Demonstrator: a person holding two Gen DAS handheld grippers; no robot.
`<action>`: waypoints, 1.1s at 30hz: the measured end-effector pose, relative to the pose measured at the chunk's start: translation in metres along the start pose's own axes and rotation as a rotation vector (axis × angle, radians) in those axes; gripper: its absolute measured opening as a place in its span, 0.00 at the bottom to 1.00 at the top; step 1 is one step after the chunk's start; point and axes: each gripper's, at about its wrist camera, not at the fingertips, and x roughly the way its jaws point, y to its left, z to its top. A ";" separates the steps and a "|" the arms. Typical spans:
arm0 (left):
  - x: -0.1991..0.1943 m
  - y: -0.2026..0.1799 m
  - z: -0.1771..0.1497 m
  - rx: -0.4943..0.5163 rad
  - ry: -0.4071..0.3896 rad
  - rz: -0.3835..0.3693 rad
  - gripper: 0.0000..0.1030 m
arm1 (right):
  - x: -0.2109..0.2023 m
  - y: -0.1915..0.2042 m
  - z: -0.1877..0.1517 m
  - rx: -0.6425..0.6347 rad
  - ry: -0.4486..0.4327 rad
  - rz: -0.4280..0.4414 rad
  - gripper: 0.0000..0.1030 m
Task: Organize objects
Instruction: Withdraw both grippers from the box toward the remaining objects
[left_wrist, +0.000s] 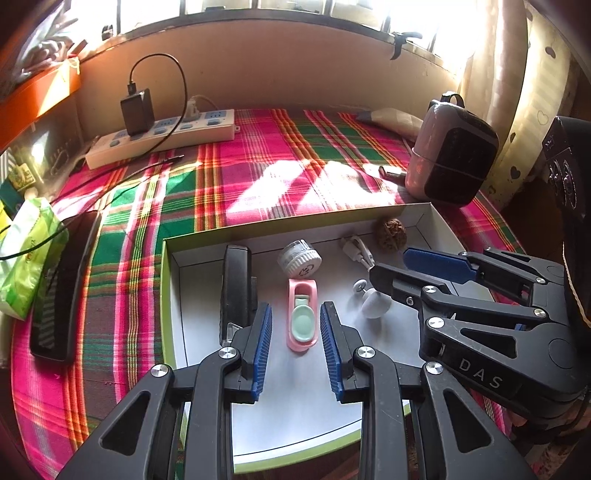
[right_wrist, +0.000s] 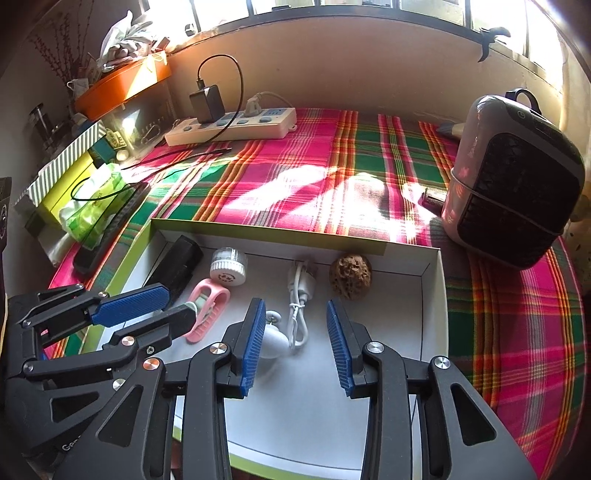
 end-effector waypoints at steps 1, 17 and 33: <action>-0.003 0.000 -0.001 0.001 -0.006 0.007 0.24 | -0.002 0.001 -0.001 -0.001 -0.003 -0.004 0.35; -0.040 0.000 -0.021 -0.003 -0.065 0.040 0.24 | -0.033 0.013 -0.021 0.015 -0.070 -0.009 0.35; -0.070 0.010 -0.051 -0.050 -0.104 0.006 0.24 | -0.059 0.023 -0.051 0.024 -0.127 -0.018 0.35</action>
